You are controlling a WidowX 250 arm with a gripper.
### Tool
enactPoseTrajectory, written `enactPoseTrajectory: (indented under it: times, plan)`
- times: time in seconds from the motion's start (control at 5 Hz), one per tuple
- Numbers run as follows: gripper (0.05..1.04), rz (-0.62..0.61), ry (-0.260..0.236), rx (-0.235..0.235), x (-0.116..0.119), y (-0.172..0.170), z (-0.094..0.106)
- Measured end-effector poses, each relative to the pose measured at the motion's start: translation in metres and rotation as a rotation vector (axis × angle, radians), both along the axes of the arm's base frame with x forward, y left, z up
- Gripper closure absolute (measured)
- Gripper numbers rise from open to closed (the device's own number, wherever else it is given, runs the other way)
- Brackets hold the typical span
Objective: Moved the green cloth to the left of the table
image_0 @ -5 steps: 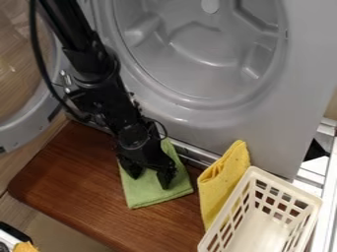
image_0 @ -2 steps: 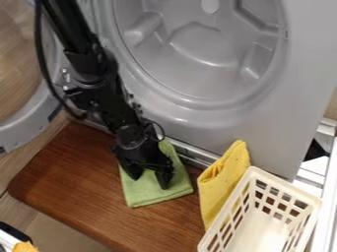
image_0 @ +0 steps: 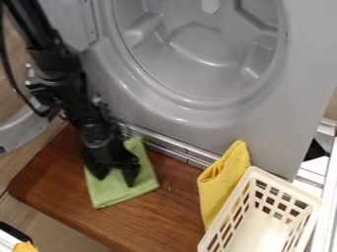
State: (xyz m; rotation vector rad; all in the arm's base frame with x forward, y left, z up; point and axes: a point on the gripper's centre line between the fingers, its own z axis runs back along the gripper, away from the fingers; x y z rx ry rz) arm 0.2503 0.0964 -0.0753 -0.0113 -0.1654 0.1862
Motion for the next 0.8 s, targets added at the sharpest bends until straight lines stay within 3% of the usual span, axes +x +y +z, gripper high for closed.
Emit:
enactPoseTrajectory:
  times: [0.4, 0.6, 0.8]
  plan:
    - [0.083, 0.098, 0.022, 0.025, -0.018, 0.035, -0.001]
    - [0.083, 0.113, 0.027, 0.021, -0.023, 0.037, -0.002]
    - [0.085, 0.084, 0.012, -0.02, -0.019, 0.027, 0.001]
